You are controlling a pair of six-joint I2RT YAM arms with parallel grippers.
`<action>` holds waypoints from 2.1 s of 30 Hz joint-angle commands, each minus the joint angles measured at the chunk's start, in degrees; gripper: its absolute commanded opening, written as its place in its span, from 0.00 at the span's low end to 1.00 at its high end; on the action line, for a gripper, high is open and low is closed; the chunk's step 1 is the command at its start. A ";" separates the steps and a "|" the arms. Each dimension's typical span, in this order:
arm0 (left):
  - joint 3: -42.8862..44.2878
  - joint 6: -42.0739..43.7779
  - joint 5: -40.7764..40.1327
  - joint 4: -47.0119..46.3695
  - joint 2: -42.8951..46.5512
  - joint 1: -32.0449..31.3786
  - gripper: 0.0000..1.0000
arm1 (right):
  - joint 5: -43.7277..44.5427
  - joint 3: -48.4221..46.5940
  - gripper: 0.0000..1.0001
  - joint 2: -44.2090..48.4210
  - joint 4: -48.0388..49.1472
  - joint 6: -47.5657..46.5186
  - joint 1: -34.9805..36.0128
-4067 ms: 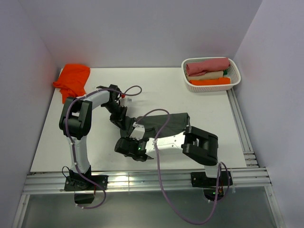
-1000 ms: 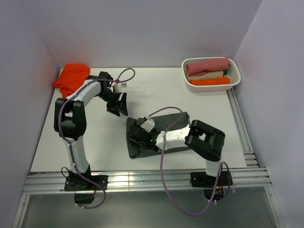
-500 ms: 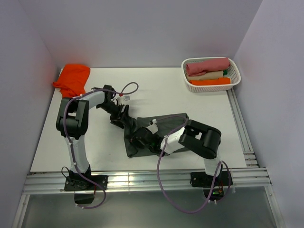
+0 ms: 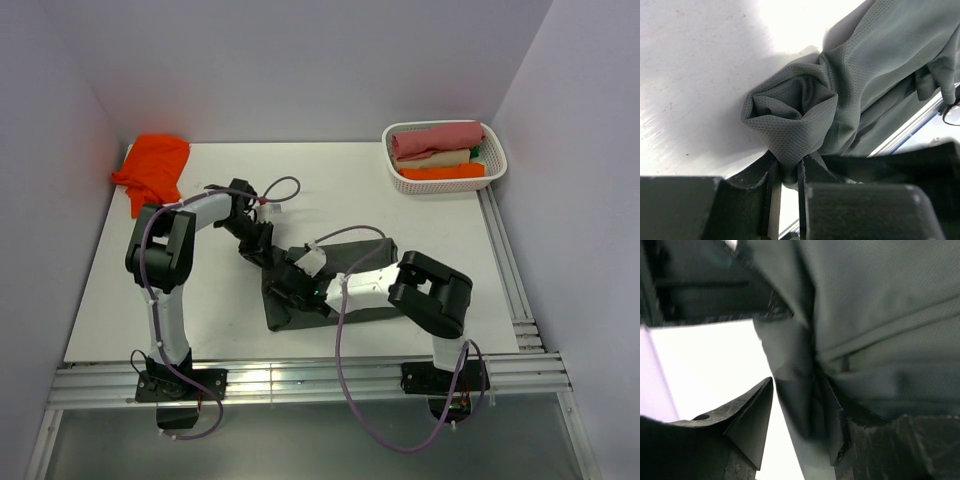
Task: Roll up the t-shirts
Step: Roll the tshirt
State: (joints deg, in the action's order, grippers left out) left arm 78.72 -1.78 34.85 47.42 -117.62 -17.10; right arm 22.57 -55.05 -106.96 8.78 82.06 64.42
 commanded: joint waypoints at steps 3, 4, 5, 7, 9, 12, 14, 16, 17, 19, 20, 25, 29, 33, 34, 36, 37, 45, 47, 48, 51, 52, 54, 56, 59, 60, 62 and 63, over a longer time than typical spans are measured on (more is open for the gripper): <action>2.23 -0.15 -4.97 1.01 0.11 -1.09 0.04 | 8.54 -11.63 0.53 0.88 -26.16 -5.16 4.83; 2.49 -0.15 -5.06 1.10 0.11 -1.09 0.04 | 9.16 -12.71 0.54 0.44 -28.27 -5.07 5.53; 2.58 -0.24 -5.32 1.36 0.20 -1.09 0.04 | 9.68 -13.59 0.55 0.17 -29.85 -4.90 6.15; 2.84 -0.24 -5.85 1.53 0.11 -1.35 0.03 | 9.95 -15.35 0.56 -0.44 -33.20 -4.72 7.82; 3.11 -0.33 -6.02 1.71 -0.06 -1.53 0.02 | 9.86 -16.75 0.56 -1.23 -36.19 -4.28 8.70; 3.37 -0.42 -6.37 1.80 -0.33 -1.70 0.02 | 9.60 -18.68 0.58 -2.72 -39.87 -3.75 10.02; 3.55 -0.50 -6.55 1.80 -0.41 -1.79 0.02 | 9.25 -19.48 0.59 -3.95 -40.85 -3.84 10.46; 3.55 -0.59 -6.46 1.80 -0.41 -1.88 0.02 | 8.90 -20.36 0.59 -4.66 -41.99 -4.01 10.55; 3.46 -0.59 -6.81 1.80 -0.41 -1.97 0.02 | 8.64 -20.54 0.59 -5.01 -42.26 -4.10 10.72; 3.46 -0.59 -6.81 1.71 -0.33 -2.06 0.01 | 8.02 -20.54 0.58 -5.37 -41.39 -4.36 10.90; 3.46 -0.59 -6.99 1.71 -0.33 -2.14 0.01 | 7.67 -20.37 0.57 -5.28 -40.86 -4.45 11.07; 3.55 -0.85 -7.43 1.71 -0.24 -2.14 0.01 | 5.47 -16.68 0.29 -2.74 -35.42 -4.19 11.16; 3.72 -1.12 -7.60 1.71 -0.24 -2.23 0.00 | 2.84 -12.47 0.22 0.34 -29.80 -3.75 11.25; 3.72 -1.21 -7.96 1.71 -0.24 -2.41 0.00 | -0.14 -6.67 0.15 2.98 -22.42 -1.65 11.08; 3.81 -1.29 -8.04 1.63 -0.33 -2.50 0.00 | -0.76 -5.26 0.15 3.50 -20.66 -1.03 10.99; 3.72 -1.29 -8.13 1.54 -0.41 -2.58 0.00 | -2.34 -1.22 0.12 4.74 -15.65 0.38 10.72; 3.72 -1.38 -8.22 1.62 -0.41 -2.58 0.00 | -2.53 -0.07 0.10 5.00 -14.33 1.16 10.55; 4.86 -0.68 -8.22 2.41 -0.15 -2.76 0.15 | -4.90 15.74 0.04 5.27 7.46 10.91 10.90; 5.65 -0.24 -7.09 2.68 0.55 -2.76 0.32 | -5.25 18.56 0.04 4.31 12.55 12.59 10.90; 5.92 -0.15 -6.73 2.94 0.99 -2.76 0.37 | -5.51 19.01 0.05 3.87 13.71 12.86 10.90; 7.15 0.64 -3.92 4.17 2.13 -2.59 0.52 | -6.39 19.54 0.05 2.02 16.45 13.74 10.81; 7.41 1.16 -2.87 4.43 2.92 -2.50 0.55 | -6.48 19.80 0.05 1.23 16.71 13.91 10.72; 7.94 1.43 0.20 5.22 3.62 -1.80 0.60 | -7.10 20.59 0.05 0.70 19.07 14.88 10.46; 8.29 5.11 1.71 6.98 4.16 -0.75 0.63 | -7.54 22.95 0.04 0.17 23.36 16.28 10.20; 6.99 8.10 5.39 8.65 4.42 0.92 0.62 | -8.07 26.03 0.04 -0.71 28.91 17.69 9.58; 6.37 8.54 5.92 8.48 4.59 1.45 0.62 | -8.41 26.48 0.04 -0.97 29.71 17.87 9.32; 4.53 10.73 7.16 8.65 4.51 2.94 0.62 | -8.68 27.10 0.04 -1.32 31.56 17.96 8.88; 4.08 11.53 7.33 9.00 4.25 3.21 0.62 | -8.85 27.01 0.04 -1.59 31.65 17.70 8.70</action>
State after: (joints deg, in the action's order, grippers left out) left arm 84.31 4.86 37.95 54.24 -115.74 -15.55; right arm 16.51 -30.61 -105.73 44.12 99.68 73.47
